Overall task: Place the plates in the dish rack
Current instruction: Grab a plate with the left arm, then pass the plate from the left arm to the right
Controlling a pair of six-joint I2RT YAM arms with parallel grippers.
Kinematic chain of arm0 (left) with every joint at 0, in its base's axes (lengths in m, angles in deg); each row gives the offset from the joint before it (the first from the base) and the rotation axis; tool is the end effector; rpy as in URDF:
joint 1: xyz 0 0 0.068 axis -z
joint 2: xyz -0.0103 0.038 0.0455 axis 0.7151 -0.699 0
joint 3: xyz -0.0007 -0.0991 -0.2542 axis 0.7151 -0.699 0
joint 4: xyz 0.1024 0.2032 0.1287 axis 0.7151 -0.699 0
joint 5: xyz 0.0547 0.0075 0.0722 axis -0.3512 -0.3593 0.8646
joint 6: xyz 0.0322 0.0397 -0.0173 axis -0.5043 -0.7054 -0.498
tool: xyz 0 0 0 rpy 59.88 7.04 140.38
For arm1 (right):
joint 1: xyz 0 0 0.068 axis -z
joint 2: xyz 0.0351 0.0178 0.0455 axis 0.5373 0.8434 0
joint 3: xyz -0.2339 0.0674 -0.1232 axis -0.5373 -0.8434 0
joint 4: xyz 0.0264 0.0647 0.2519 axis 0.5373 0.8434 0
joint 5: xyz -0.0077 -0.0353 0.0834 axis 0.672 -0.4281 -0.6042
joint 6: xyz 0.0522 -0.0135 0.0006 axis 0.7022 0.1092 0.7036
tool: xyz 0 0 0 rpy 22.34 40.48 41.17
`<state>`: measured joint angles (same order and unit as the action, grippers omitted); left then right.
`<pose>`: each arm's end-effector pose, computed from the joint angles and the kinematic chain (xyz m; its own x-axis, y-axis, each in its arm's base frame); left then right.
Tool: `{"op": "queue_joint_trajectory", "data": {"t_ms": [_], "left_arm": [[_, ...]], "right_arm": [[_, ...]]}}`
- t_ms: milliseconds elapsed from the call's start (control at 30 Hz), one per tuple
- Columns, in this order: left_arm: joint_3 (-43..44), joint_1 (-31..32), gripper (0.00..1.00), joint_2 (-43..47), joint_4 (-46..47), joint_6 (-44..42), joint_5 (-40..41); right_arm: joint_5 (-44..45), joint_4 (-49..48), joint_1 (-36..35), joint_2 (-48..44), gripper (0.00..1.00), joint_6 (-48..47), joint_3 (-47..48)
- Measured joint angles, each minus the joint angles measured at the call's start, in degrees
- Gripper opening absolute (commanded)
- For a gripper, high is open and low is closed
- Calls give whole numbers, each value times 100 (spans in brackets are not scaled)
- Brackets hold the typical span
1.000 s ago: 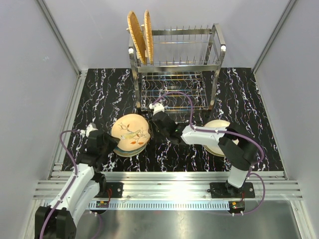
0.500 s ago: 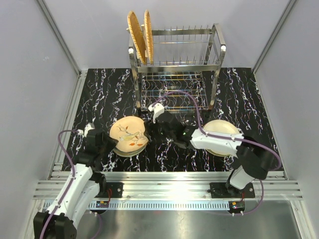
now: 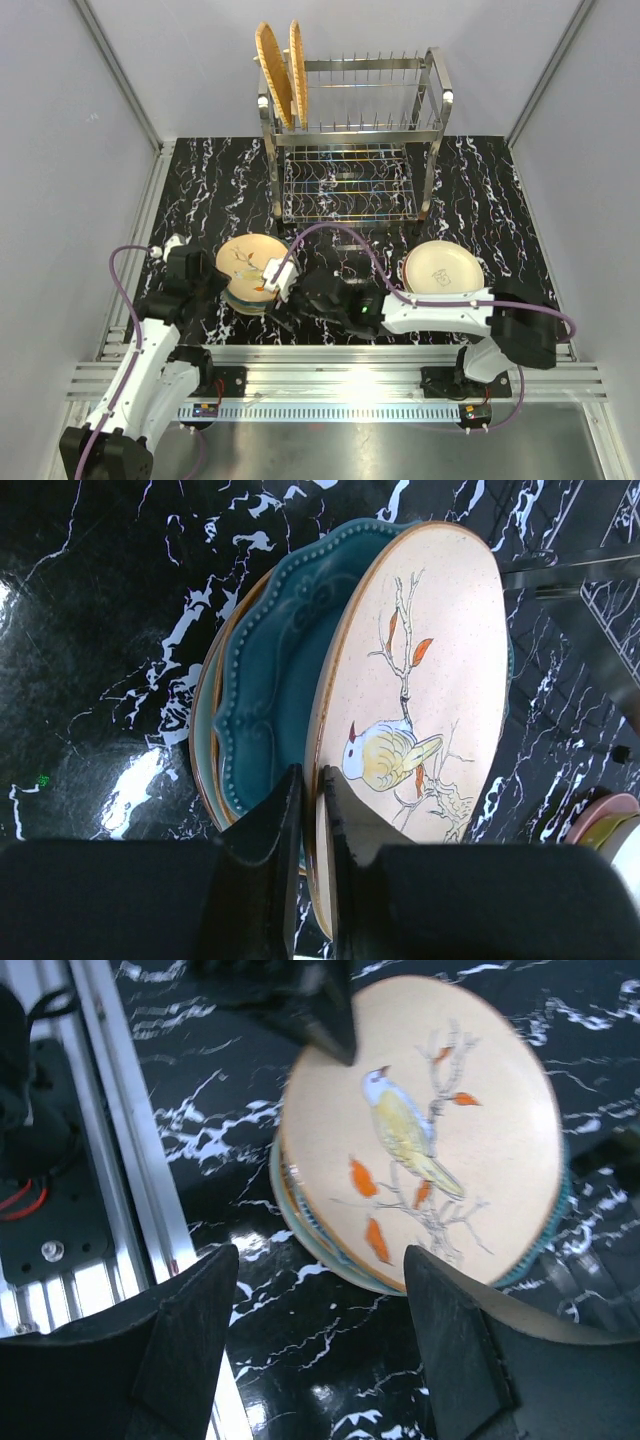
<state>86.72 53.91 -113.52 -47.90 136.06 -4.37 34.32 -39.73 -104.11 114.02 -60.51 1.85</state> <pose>0.1439 -0.0187 0.2206 -0.5273 -0.6938 -0.4905 -0.4632 0.7187 -0.5186 0.1123 0.3247 0.2567 -0.0302 -0.3516 -0.9357 -0.9160 0.3843 -0.1149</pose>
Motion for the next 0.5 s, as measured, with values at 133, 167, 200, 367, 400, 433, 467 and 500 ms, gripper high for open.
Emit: {"op": "queue_joint_trajectory", "data": {"t_ms": [133,167,200,367,400,433,467,500], "left_arm": [[33,-2,0,-116,-48,-39,-9],[33,-2,0,-116,-57,-37,-20],[33,-2,0,-109,-59,-37,-28],[76,-2,0,-98,-92,-44,-52],[103,-2,0,-98,-111,-48,-50],[138,-2,0,-98,-149,-48,-57],[184,-2,0,-98,-195,-52,-81],[219,-2,0,-96,-212,-70,-94]], "right_arm": [[184,-168,-437,610,75,-632,107],[273,-192,-529,791,74,-767,157],[350,-227,-603,966,73,-885,203],[807,-577,-682,1611,68,-1303,363],[925,-675,-682,1685,68,-1368,391],[1012,-752,-682,1753,68,-1414,431],[1104,-824,-682,1808,68,-1456,476],[1172,-876,-682,1849,68,-1488,520]]}}
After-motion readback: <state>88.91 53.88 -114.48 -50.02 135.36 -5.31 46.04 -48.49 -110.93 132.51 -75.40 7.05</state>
